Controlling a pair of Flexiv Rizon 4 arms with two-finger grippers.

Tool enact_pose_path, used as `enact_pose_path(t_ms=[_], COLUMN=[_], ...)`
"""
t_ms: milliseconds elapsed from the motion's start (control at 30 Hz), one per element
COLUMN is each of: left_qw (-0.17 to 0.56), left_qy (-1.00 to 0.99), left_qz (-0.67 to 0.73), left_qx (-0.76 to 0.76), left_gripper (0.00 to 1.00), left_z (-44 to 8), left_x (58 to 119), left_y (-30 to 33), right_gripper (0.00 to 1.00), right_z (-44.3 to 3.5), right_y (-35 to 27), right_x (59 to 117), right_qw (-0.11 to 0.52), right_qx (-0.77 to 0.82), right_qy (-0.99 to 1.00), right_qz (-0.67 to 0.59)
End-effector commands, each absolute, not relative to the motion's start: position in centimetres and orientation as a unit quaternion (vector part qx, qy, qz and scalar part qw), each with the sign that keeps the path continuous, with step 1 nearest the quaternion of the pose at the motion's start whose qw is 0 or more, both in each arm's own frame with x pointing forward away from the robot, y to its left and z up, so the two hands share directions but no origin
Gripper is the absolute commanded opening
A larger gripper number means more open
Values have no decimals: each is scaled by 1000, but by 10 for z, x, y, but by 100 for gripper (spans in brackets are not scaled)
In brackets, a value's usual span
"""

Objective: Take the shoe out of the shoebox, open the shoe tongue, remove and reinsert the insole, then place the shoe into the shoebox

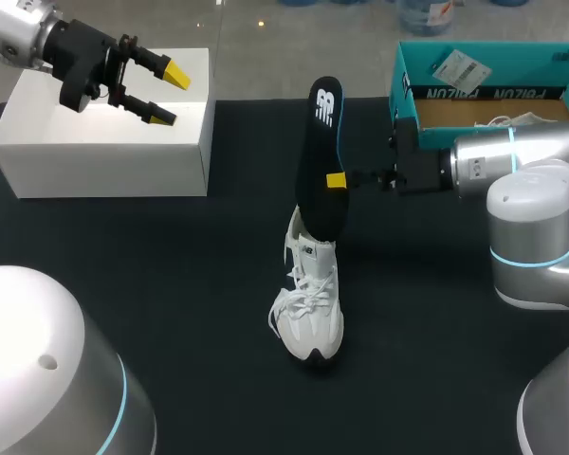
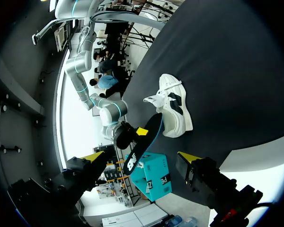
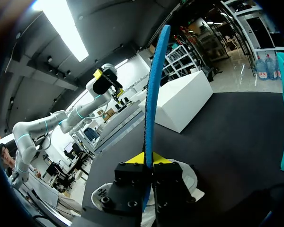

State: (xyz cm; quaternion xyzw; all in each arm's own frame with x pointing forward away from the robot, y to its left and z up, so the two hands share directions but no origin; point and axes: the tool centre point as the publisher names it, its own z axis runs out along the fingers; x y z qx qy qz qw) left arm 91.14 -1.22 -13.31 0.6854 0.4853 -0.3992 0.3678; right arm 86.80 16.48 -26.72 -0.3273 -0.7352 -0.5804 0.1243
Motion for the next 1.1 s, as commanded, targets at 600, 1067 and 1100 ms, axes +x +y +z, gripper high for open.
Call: enact_pose_path(t_ms=[600,1067,1100], left_qw=[367,367,367], left_qy=[486,486,486], left_qz=[-398,-398,-398], left_qx=[686,686,686], left_gripper=[100,100,100], left_z=[-133,-133,-133], left_x=[911,911,911], left_y=[-12,-12,-12], right_gripper=[0,0,0], right_z=[-246,-250,-252], right_y=[185,185,186], right_x=[901,903,904], right_qw=[119,122,129], right_qx=[-273,-247,-240], right_qy=[-718,-712,-715], right_qz=[-629,-646,-644])
